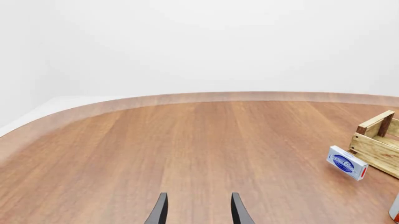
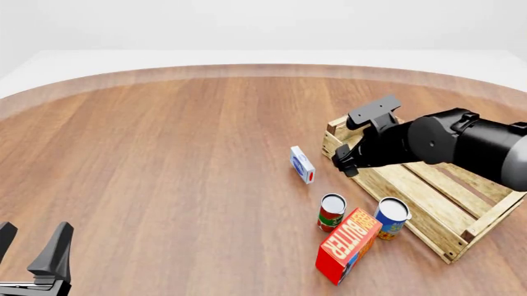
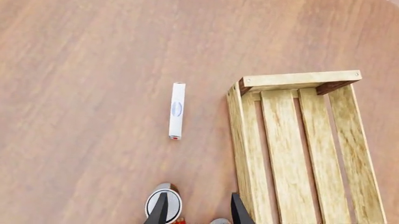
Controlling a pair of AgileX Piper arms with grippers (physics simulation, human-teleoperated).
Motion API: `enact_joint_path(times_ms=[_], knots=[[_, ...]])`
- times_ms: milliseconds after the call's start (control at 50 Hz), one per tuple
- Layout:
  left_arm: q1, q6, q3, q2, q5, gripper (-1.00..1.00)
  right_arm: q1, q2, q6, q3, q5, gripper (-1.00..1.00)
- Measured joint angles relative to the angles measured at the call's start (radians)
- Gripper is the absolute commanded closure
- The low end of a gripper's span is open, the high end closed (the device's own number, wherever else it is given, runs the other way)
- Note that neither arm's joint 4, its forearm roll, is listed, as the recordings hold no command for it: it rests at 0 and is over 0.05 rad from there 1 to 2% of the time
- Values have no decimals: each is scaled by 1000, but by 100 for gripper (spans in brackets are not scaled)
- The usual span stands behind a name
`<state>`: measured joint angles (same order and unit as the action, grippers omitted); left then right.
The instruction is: Pick up the tomato sauce, and put it in the wooden tray.
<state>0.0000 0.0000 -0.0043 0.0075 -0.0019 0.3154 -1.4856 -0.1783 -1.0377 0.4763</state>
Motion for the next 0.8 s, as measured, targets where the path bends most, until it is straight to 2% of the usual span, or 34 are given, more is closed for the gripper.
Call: enact_joint_path(times_ms=[440,800], knots=[[0,0,0,0,0,-100,89,-22,68,129,-52,-100],[0,0,0,0,0,-100,88,-32,64,174,-78,-100]])
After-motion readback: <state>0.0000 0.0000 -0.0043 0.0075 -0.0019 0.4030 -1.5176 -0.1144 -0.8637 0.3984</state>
